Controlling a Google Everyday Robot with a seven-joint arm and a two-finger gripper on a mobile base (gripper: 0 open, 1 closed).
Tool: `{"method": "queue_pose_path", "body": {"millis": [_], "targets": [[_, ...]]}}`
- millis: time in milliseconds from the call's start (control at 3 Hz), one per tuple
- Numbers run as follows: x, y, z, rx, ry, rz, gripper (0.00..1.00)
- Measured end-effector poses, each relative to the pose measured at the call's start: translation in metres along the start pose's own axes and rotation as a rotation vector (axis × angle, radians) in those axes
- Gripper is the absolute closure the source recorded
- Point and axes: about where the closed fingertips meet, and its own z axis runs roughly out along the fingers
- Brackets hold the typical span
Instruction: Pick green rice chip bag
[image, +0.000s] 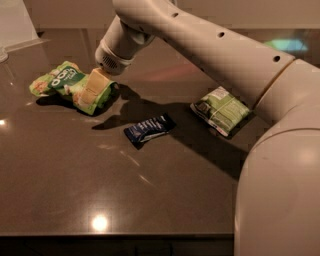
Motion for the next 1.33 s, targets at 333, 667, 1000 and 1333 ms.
{"method": "queue_pose_path", "body": {"millis": [333, 667, 1000, 1333], "targets": [[-0.010, 0.003, 0.019, 0.003, 0.019, 0.006, 0.00], [-0.014, -0.002, 0.032, 0.021, 0.032, 0.020, 0.00], [-0.012, -0.010, 0.039, 0.033, 0.049, 0.043, 0.00], [-0.007, -0.011, 0.043, 0.027, 0.065, 0.060, 0.19]]}}
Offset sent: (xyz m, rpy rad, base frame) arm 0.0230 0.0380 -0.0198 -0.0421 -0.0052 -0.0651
